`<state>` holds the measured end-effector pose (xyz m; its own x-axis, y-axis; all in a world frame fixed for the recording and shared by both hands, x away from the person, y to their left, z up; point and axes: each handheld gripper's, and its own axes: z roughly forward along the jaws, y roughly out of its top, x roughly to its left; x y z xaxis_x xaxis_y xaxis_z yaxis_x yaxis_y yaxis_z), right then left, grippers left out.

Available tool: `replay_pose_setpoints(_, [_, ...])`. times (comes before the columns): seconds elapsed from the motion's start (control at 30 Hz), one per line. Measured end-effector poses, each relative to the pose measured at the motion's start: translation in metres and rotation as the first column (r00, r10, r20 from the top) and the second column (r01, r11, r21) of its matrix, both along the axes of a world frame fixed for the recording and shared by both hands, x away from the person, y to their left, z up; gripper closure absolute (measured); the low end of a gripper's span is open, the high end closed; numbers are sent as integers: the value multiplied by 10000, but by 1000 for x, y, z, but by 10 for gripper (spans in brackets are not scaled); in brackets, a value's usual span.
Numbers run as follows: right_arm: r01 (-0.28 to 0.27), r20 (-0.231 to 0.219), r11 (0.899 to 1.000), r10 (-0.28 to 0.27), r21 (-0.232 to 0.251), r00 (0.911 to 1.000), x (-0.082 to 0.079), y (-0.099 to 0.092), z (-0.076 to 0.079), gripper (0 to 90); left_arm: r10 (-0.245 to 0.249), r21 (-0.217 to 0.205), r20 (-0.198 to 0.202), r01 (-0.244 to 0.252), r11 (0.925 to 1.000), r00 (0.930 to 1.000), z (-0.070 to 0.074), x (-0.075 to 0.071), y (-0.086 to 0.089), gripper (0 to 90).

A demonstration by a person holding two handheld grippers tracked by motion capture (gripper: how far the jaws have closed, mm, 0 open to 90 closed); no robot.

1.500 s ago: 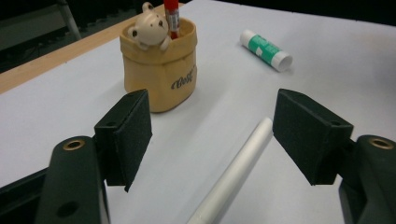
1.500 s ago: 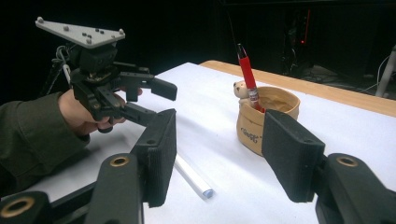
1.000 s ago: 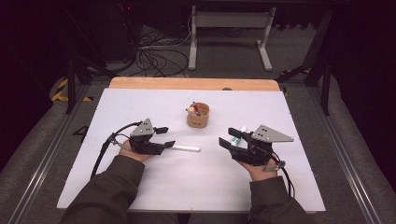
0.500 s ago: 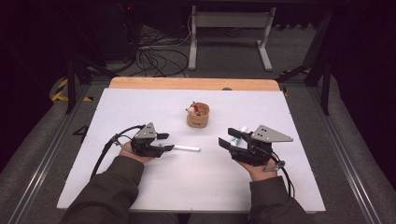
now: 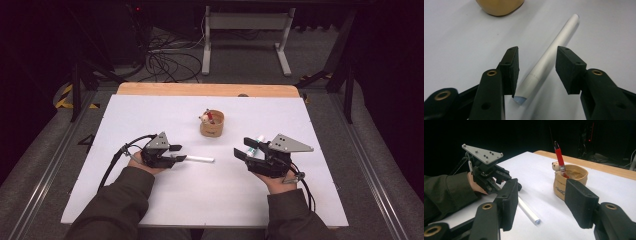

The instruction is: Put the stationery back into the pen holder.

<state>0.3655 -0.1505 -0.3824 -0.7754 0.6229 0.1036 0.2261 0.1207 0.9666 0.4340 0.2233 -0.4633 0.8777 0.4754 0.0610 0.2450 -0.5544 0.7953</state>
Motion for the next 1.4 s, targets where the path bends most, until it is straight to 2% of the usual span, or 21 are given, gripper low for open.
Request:
replay_pose_setpoints(0.03, [-18, 9, 10000, 18, -31, 10000, 0, 0, 0, 453, 57, 191, -40, -56, 9998, 10000, 0, 0, 0, 563])
replay_pose_setpoints(0.2, [-43, 1, 10000, 43, -42, 10000, 0, 0, 0, 453, 111, 382, -101, -107, 9992, 9999, -1, 0, -1, 575])
replay_pose_setpoints(0.33, [-93, -19, 9999, 93, -63, 10000, 0, 1, -1, 453, 135, 911, -359, -102, 9958, 9993, -2, 2, -4, 574])
replay_pose_setpoints(0.73, [-172, -63, 9998, 171, -98, 9998, 0, 2, -1, 453, 102, 810, -567, -56, 9967, 9983, -2, 4, -3, 614])
replay_pose_setpoints(1.23, [-241, -106, 9996, 240, -137, 9997, 1, 2, -1, 453, 150, 928, -579, -96, 9956, 9982, -1, 2, -1, 684])
replay_pose_setpoints(1.4, [-275, -123, 9995, 273, -145, 9996, 1, 2, -1, 453, 155, 849, -647, -100, 9963, 9978, -1, 1, 2, 706])
